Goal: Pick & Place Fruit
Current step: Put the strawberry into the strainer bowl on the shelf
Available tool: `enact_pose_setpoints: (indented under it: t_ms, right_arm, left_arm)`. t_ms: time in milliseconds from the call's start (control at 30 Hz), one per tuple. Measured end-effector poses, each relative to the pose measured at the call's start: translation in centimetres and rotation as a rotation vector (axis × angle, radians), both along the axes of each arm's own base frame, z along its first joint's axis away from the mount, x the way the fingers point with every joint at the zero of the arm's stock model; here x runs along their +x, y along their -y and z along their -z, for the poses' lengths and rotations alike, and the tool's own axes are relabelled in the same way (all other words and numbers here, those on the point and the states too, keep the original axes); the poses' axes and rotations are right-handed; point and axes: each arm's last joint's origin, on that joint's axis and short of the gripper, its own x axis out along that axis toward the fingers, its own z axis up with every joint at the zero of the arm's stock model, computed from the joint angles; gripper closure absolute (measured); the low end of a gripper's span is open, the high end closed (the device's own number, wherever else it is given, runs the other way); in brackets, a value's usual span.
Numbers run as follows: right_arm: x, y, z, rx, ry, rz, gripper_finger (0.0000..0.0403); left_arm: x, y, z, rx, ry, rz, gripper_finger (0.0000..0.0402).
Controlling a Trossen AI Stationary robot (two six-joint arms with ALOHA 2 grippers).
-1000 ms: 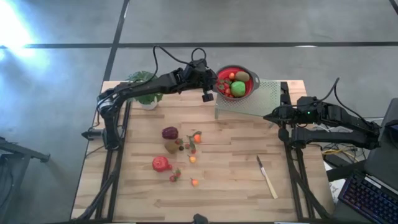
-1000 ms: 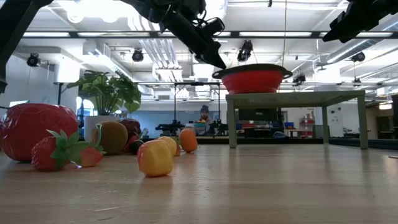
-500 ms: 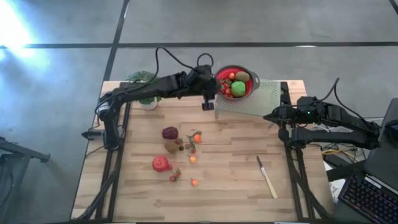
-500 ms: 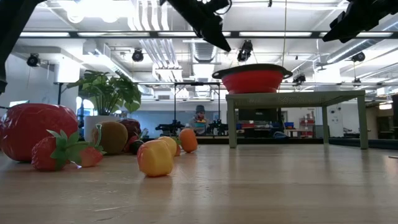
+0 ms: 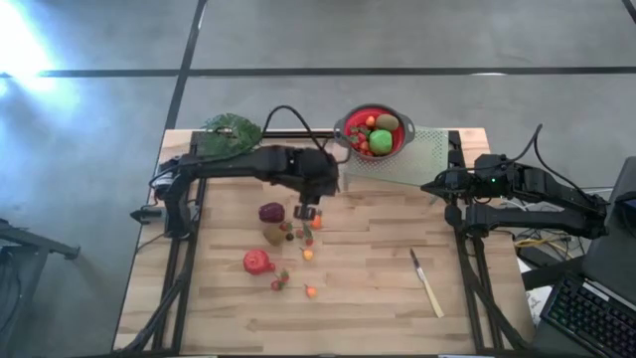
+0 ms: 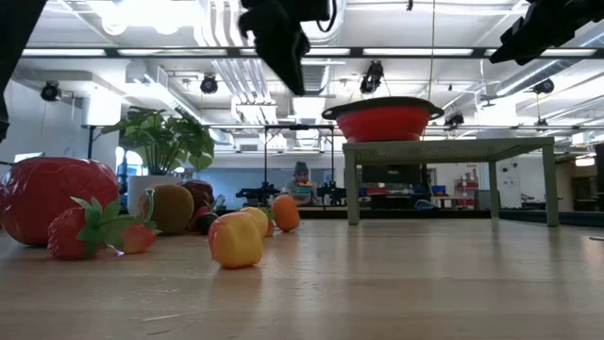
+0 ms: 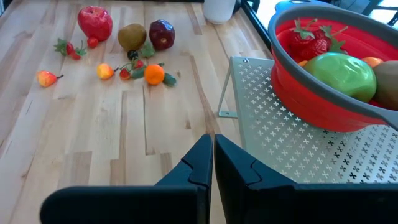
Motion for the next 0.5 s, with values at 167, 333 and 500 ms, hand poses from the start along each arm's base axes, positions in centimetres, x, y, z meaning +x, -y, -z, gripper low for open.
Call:
enact_pose_setpoints:
  t_ms: [167,333,500]
  right_arm:
    - [0.0,0.0,0.0,0.000,0.000,0.000,0.0390]
    - [0.0,0.0,0.0,0.000,0.000,0.000,0.0390]
    - [0.0,0.0,0.0,0.000,0.000,0.000,0.0390]
  left_arm:
    - [-0.6,1.8,1.2,-0.092,-0.090,0.015,0.0271]
    - [-0.9,2.7,3.1,-0.129,-0.155,0.003,0.0271]
    - [-1.5,2.8,5.8,-0.158,-0.236,-0.042,0.0271]
